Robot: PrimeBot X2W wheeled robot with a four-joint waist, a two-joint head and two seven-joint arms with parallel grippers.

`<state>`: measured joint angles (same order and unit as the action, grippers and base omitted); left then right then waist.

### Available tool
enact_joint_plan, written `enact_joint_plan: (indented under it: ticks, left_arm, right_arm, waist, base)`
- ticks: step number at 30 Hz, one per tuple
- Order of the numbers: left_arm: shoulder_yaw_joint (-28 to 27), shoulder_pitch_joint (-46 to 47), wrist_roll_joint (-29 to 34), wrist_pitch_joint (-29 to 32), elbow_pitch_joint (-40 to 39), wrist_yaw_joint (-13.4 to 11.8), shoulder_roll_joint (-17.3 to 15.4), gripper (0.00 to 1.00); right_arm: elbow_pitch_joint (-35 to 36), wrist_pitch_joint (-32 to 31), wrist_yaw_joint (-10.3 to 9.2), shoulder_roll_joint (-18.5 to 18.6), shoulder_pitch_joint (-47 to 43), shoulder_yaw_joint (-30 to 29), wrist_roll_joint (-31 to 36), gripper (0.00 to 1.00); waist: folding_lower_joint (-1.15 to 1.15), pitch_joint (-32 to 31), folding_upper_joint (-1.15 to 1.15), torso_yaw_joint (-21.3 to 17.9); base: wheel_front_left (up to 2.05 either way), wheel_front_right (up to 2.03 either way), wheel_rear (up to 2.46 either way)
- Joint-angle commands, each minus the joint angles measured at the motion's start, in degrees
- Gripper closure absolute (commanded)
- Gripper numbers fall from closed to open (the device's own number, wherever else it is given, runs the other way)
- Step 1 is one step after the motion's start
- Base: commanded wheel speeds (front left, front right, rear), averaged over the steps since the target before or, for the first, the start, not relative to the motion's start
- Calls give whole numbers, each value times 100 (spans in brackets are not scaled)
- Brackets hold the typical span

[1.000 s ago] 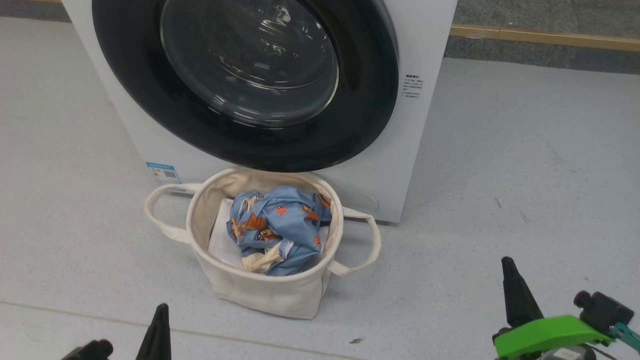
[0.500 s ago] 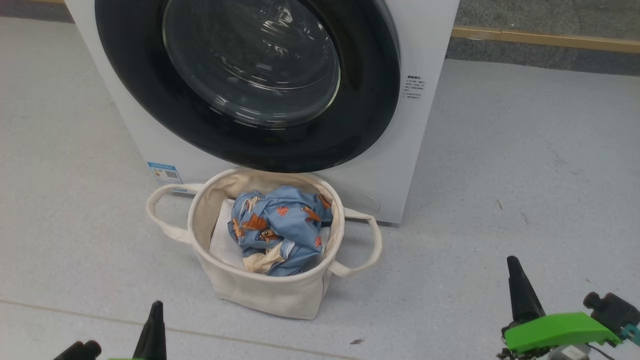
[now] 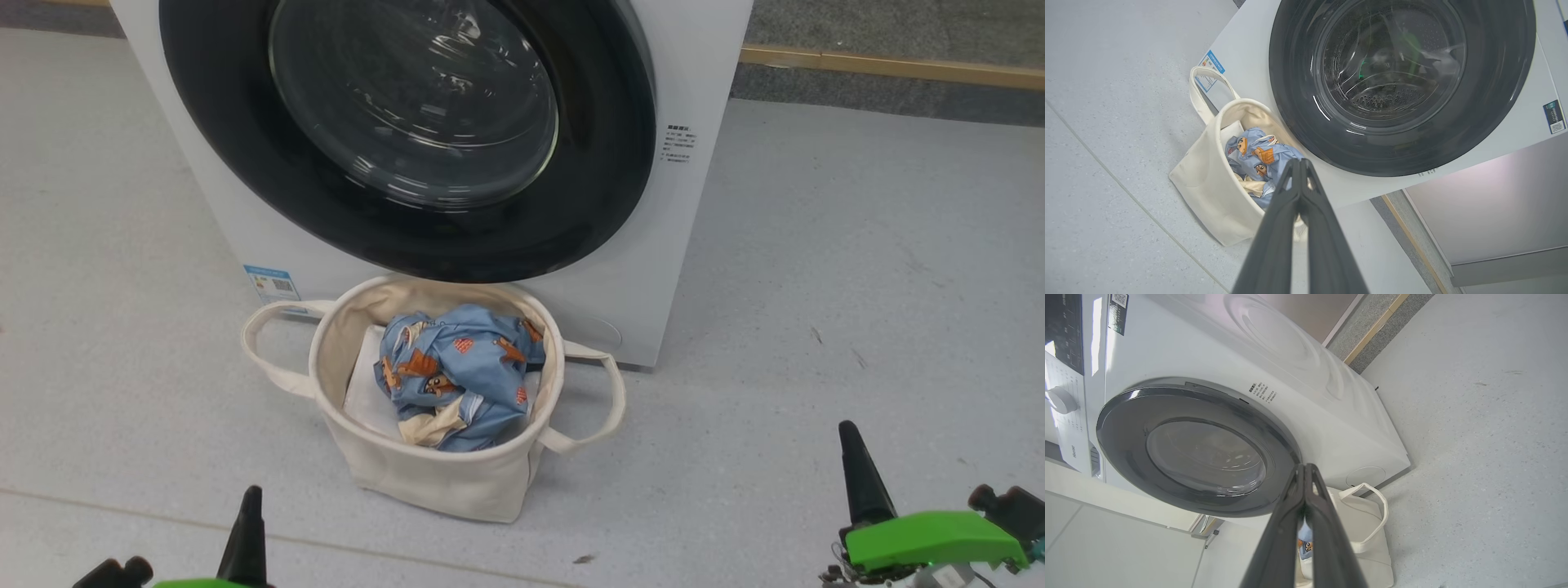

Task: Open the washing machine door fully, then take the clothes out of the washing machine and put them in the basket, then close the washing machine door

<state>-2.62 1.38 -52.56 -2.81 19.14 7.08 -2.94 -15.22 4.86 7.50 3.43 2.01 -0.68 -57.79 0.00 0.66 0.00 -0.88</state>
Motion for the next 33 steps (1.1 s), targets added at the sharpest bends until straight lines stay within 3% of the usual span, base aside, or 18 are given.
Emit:
enact_joint_plan:
  ticks: [1,33]
  left_arm:
    - [-144,277,-160,36,-215,23,-19,100]
    - [-290,398,-2397,563,-388,33,-4,100]
  right_arm:
    - [171,-43,0,92,279,36,-164,100]
    - [148,-583,-1,98,349,-201,-2199,100]
  waist:
    - [0,-1,0,2]
    - [0,-29,0,53]
  base:
    - [0,0,0]
    - [0,0,0]
